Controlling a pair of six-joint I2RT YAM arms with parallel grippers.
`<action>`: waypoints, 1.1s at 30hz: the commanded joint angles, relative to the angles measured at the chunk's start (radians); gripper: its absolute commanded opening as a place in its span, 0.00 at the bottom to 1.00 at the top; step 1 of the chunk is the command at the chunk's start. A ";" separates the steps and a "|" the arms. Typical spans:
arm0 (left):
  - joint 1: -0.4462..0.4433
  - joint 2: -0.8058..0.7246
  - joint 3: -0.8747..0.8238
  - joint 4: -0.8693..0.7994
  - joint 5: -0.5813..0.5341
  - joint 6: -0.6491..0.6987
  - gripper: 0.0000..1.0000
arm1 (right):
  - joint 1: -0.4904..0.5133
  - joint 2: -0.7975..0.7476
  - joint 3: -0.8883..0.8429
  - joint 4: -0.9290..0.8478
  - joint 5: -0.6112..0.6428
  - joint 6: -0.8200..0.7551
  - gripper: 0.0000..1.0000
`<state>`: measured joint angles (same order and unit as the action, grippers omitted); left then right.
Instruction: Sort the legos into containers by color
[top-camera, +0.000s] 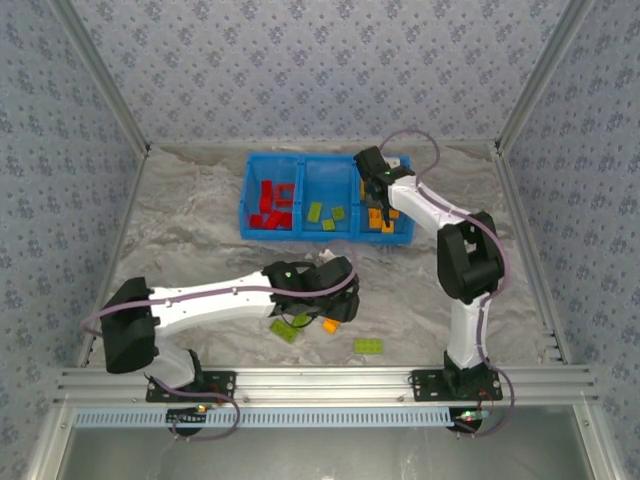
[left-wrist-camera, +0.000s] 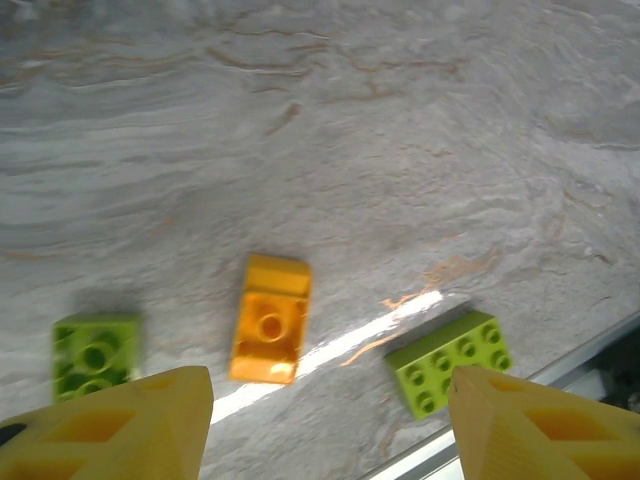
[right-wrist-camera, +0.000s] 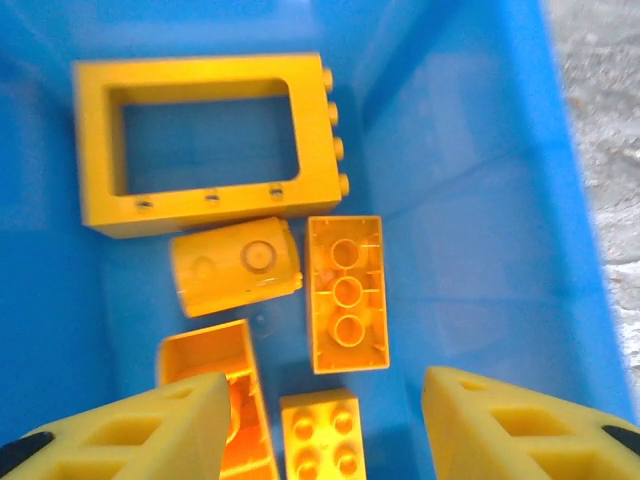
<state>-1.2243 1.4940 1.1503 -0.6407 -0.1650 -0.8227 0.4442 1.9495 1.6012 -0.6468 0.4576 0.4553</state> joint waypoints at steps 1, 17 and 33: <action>-0.001 -0.074 -0.038 -0.162 -0.110 -0.049 0.66 | 0.036 -0.170 -0.004 -0.013 0.032 -0.002 0.57; 0.103 0.011 -0.177 -0.151 -0.019 0.029 0.69 | 0.424 -1.032 -0.652 0.168 -0.371 0.019 0.66; 0.118 0.177 -0.097 -0.092 0.024 0.088 0.58 | 0.547 -1.211 -0.710 0.051 -0.382 0.104 0.66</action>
<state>-1.1126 1.6539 1.0191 -0.7353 -0.1509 -0.7544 0.9844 0.7418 0.8917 -0.5621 0.0704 0.5358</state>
